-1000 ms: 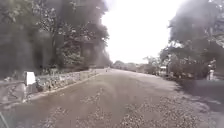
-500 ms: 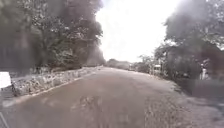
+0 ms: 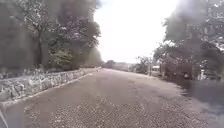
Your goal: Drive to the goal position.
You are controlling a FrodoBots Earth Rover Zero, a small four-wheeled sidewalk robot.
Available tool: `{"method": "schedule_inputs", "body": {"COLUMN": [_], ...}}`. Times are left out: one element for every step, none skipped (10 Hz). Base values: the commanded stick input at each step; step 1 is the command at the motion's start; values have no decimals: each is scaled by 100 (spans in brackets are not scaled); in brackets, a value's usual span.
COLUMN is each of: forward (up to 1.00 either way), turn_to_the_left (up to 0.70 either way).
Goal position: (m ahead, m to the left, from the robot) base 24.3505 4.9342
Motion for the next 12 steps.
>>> {"method": "schedule_inputs", "body": {"forward": [70,68,69,70,70,70,70,70,70,70,70,70], "turn_to_the_left": [0,4,19,35,19,3,0,0,0,0,0,0]}}
